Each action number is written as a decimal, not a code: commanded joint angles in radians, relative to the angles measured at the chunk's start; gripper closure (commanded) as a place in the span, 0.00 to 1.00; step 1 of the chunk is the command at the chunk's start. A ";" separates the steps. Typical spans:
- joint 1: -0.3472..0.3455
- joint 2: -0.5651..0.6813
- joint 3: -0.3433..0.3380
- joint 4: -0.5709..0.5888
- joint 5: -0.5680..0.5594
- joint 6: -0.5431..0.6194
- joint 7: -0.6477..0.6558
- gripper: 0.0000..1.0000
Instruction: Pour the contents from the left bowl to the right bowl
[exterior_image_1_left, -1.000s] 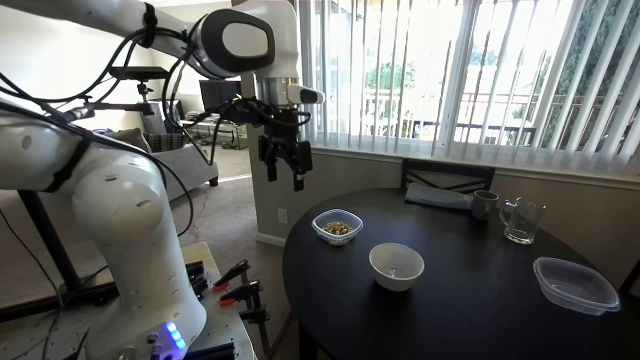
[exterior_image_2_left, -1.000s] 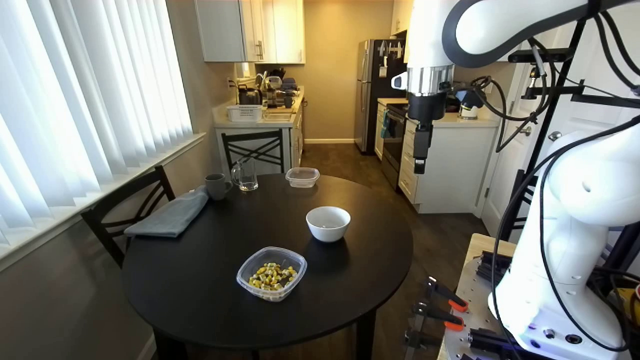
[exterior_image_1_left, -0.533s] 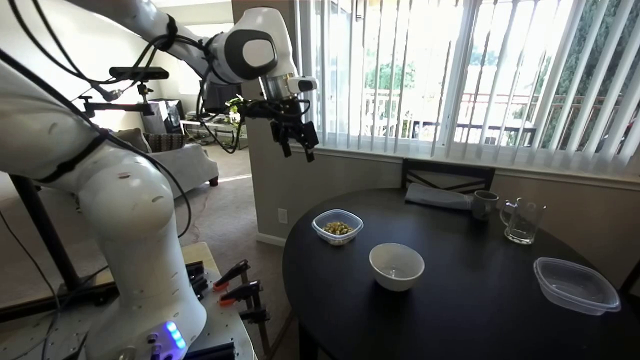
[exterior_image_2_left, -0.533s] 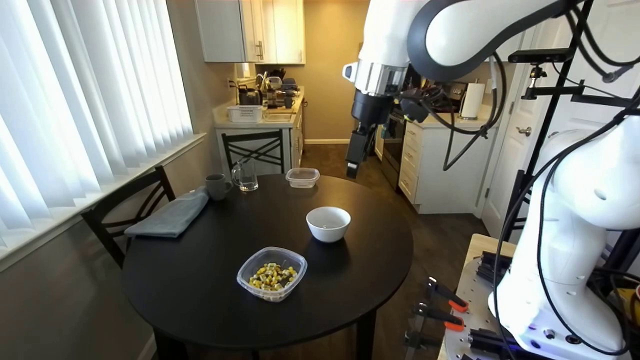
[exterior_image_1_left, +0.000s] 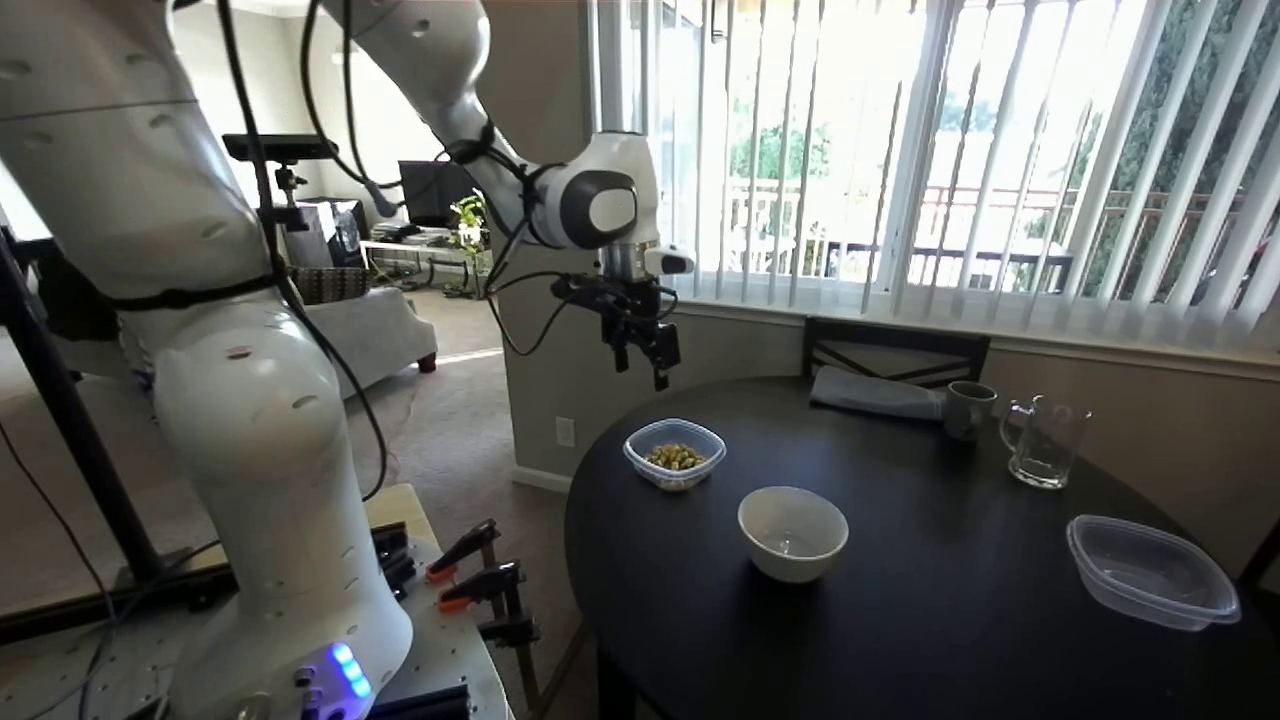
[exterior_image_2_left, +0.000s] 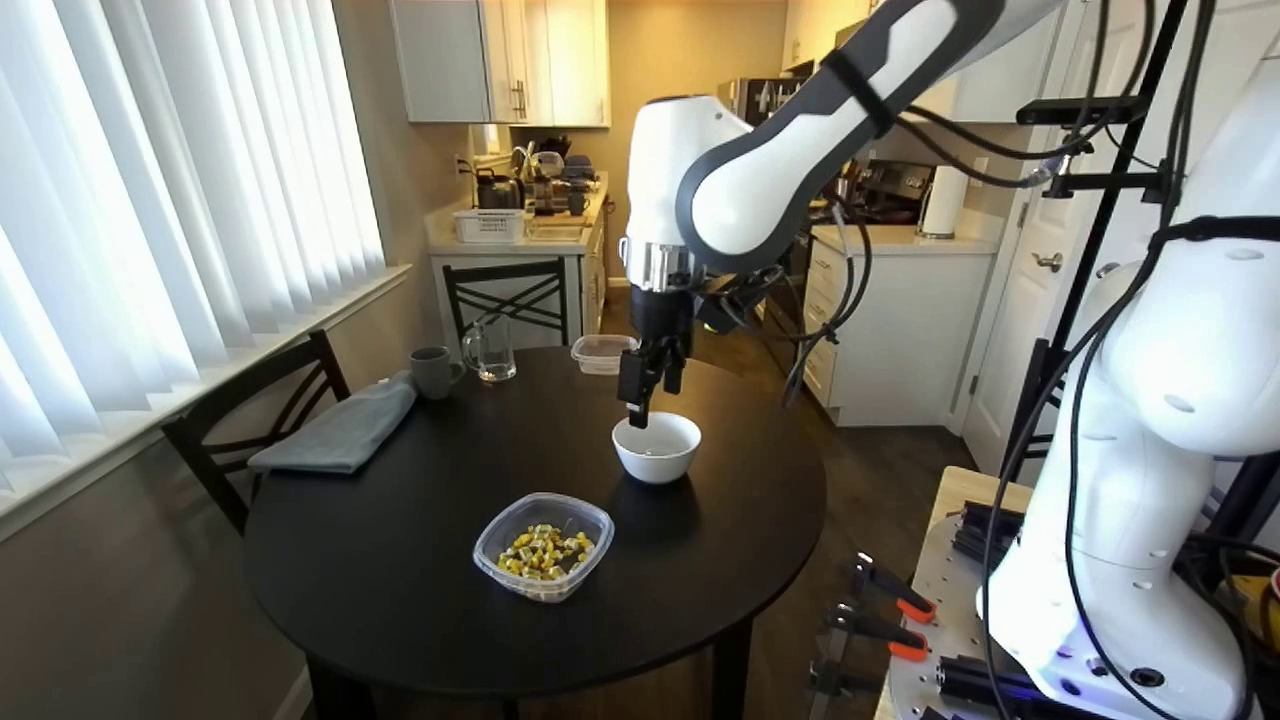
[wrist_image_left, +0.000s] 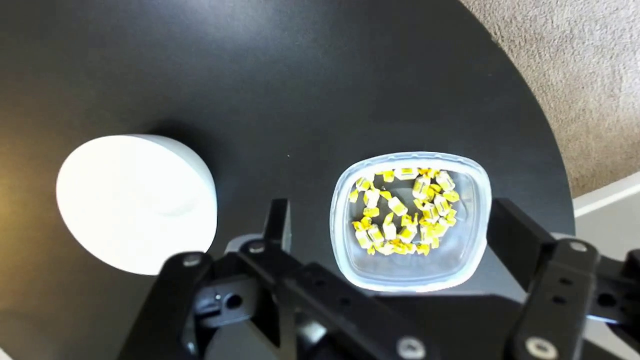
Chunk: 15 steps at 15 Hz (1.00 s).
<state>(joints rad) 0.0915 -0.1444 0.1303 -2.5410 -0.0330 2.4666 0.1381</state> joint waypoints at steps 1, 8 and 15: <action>-0.006 0.262 -0.009 0.134 -0.046 0.089 0.003 0.00; 0.050 0.610 -0.052 0.371 -0.082 0.151 -0.008 0.00; 0.061 0.709 -0.088 0.548 -0.066 0.135 -0.012 0.00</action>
<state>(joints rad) 0.1507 0.5349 0.0632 -2.0550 -0.1032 2.6074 0.1380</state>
